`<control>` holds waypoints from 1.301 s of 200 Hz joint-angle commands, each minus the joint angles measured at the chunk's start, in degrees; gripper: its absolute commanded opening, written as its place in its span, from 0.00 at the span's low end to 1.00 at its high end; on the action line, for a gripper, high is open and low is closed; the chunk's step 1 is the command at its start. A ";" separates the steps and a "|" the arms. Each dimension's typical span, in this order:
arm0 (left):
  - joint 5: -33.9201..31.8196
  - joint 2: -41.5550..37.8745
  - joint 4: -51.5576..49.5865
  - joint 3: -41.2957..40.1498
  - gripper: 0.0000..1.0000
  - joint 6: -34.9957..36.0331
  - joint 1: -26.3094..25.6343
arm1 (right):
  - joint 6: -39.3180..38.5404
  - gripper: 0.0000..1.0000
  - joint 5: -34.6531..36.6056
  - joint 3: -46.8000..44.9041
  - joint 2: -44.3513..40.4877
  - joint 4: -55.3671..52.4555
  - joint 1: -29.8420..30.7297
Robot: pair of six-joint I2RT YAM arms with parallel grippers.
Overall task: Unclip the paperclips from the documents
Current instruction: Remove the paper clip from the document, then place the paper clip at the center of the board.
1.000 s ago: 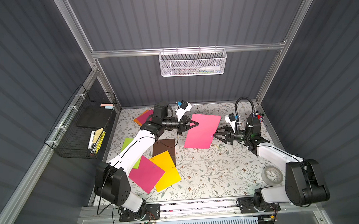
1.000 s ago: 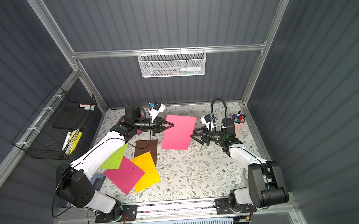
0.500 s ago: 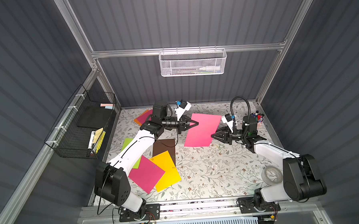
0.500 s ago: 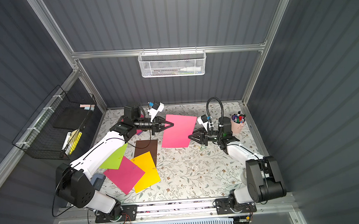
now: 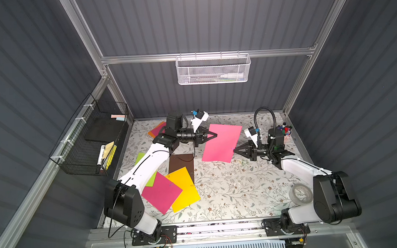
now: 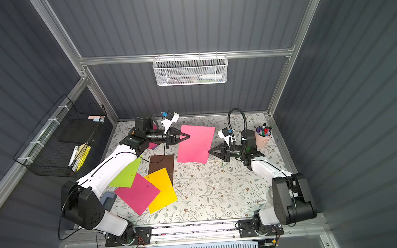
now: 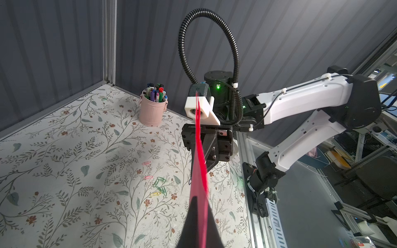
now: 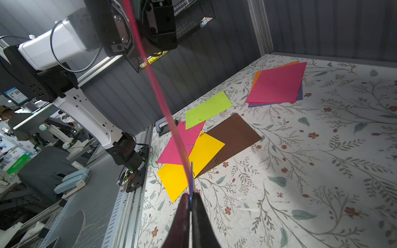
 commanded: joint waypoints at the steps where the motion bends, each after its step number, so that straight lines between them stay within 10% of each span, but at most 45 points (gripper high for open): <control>1: 1.63 -1.52 -0.32 -0.33 0.00 0.20 0.38 | -1.65 0.07 -1.55 2.10 -0.66 -2.11 0.08; 130: -2.28 -1.22 -6.90 2.07 0.00 4.00 2.64 | -10.18 0.06 1.10 5.09 1.16 -16.14 -0.90; 177: -16.62 -0.88 -3.93 1.27 0.00 1.41 4.42 | -6.12 0.04 18.51 8.37 6.21 -26.25 -1.41; 260: -20.42 6.83 10.62 -2.16 0.00 -10.00 18.23 | 2.39 0.05 32.82 11.34 15.40 -40.53 -1.72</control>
